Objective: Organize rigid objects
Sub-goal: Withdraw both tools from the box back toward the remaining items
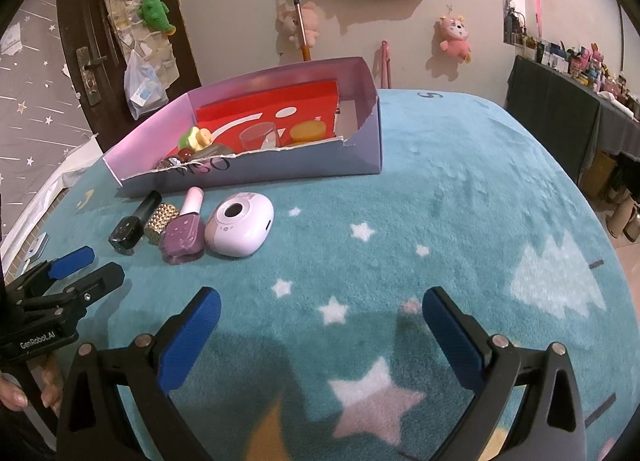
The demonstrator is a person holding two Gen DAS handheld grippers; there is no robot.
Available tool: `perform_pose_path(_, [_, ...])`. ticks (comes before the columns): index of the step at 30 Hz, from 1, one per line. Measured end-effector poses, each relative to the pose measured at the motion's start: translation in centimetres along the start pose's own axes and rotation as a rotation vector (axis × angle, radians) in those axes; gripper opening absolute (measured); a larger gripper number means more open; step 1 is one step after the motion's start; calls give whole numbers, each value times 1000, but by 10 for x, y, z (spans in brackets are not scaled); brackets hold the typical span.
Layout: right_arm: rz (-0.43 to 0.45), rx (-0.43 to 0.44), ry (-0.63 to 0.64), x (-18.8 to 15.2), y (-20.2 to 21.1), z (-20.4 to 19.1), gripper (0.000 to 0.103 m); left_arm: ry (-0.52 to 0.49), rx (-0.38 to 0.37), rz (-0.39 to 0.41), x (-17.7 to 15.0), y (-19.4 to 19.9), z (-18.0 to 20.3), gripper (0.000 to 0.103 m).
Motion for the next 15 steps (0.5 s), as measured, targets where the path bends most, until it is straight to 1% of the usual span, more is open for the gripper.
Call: perform_pose_path(15, [-4,-4,2,0,-1,-1,103,7,-10,-9,-3,-1,2,89])
Point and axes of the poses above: each gripper's, at about its wrist camera, not at the fingertips, and y roughly against the way its jaws point, z to its right, x to its top, the point moved 7 cm from there along -y, roughly the way its jaws point, and after that the axes turned 8 degrees about x, right-handed, at the moved point
